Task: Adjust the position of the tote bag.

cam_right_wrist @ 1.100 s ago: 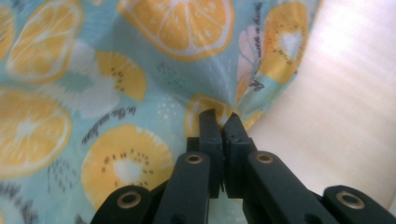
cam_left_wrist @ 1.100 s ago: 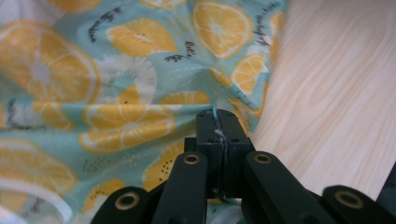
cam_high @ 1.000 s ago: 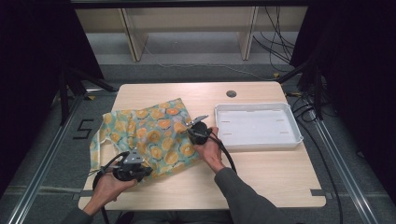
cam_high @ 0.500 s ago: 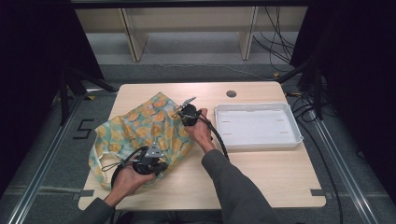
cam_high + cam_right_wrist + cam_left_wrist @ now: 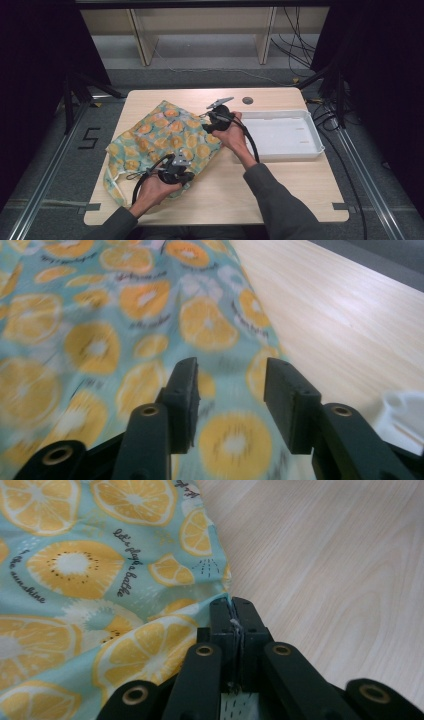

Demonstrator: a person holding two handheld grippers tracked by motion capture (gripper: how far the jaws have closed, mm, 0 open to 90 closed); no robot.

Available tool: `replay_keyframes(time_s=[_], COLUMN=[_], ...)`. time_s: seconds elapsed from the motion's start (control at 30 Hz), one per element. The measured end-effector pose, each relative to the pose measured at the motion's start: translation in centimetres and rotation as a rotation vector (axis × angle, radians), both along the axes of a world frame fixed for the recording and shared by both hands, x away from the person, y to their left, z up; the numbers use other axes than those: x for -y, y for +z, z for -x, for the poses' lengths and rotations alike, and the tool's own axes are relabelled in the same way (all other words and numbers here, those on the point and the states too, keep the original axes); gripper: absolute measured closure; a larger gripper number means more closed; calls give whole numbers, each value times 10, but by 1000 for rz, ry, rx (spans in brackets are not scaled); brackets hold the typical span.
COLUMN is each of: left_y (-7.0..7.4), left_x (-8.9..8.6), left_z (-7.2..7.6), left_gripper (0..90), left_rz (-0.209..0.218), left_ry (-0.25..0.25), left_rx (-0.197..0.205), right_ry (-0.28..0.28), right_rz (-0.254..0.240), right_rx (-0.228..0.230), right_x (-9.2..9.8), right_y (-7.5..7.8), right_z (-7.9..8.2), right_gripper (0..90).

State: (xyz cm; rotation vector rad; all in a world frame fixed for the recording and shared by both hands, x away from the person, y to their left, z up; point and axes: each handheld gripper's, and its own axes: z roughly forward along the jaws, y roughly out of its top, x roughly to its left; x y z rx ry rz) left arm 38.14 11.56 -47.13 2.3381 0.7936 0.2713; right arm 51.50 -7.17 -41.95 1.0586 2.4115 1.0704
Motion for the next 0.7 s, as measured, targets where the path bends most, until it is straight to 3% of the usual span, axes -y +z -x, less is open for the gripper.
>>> replay_keyframes(time_s=[0.07, 0.17, 0.2, 0.23, 0.3, 0.37, 0.47, 0.5, 0.6, 0.7], left_y=[-2, -3, -3, -1, -1, -2, -3, -2, 9, 31], left_x=[7, 17, 17, 25, 34, 42, 52, 54, 52, 32], left_z=[-2, -5, -5, -5, -5, -7, -12, -12, -5, 4], left_gripper=[879, 879, 879, 879, 879, 879, 869, 844, 678, 531], left_rz=[-12, 9, 9, 2, 11, 12, 18, 30, 70, 101], left_ry=[-3, -11, -11, -17, -23, -29, -37, -37, -49, -57], left_rx=[5, -5, -5, -4, -1, -1, -6, -10, -15, 23], right_ry=[11, -2, -2, -11, 0, -21, -42, -60, -59, -54], right_rz=[0, -6, -6, -6, 31, 30, 26, 12, 16, -6], right_rx=[14, 16, 16, 18, 7, 25, -6, 11, 0, -12], right_x=[15, 35, 35, 47, 59, 70, 87, 91, 101, 102], right_y=[4, 4, 4, 1, -2, -6, -5, -6, -6, -8], right_z=[14, 38, 38, 51, 59, 66, 75, 78, 86, 96], right_gripper=[557, 552, 552, 554, 550, 544, 539, 539, 533, 510])
